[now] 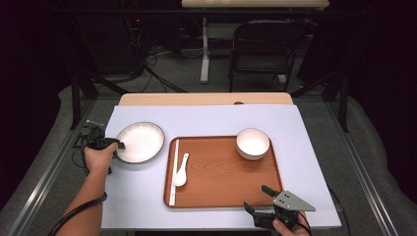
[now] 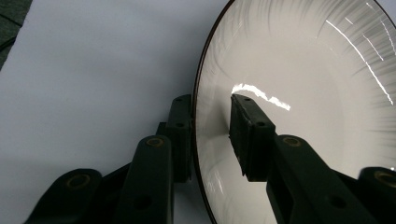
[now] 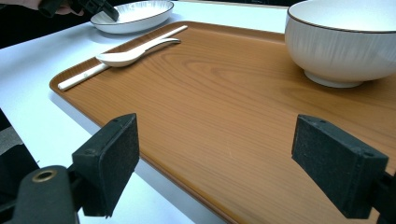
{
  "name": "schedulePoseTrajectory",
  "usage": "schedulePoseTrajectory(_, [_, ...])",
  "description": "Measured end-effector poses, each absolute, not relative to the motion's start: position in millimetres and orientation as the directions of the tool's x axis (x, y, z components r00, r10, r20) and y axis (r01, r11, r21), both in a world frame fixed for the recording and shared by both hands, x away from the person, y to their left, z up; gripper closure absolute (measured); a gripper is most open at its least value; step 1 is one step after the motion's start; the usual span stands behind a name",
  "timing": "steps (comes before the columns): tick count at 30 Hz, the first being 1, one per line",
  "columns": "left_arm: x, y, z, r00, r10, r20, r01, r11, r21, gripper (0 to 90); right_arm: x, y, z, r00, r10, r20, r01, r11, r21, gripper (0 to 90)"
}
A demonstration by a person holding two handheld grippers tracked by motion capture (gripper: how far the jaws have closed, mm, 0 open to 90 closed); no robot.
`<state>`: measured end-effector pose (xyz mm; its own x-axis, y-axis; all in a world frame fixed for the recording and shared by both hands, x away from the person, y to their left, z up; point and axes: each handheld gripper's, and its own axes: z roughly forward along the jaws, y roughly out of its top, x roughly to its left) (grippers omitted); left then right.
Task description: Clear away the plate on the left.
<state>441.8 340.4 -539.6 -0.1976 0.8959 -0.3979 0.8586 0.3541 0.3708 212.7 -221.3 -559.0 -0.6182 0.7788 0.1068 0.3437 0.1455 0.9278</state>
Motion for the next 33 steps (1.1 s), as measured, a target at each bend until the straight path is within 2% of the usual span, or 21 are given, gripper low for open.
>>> schedulePoseTrajectory(9, [442.2,343.8,-537.7,-0.236,0.867,-0.44,0.843,0.408,0.351,76.3,213.0,-221.7,-559.0,-0.616,0.781,0.107,0.345,0.145,0.927,14.4])
schedulePoseTrajectory(16, [442.5,336.6,-521.5,-0.212,0.886,-0.413,0.843,0.379,0.382,79.9,213.0,-221.3,-558.9,-0.617,0.779,0.108,0.345,0.145,0.927,14.4])
schedulePoseTrajectory(25, [441.8,334.4,-503.1,-0.185,0.881,-0.435,0.838,0.373,0.399,84.7,213.0,-221.1,-558.9,-0.618,0.779,0.108,0.344,0.144,0.928,14.4])
schedulePoseTrajectory(33, [445.5,324.8,-490.7,-0.153,0.916,-0.371,0.852,0.313,0.42,85.2,212.9,-221.5,-558.9,-0.616,0.781,0.108,0.345,0.143,0.928,14.4])
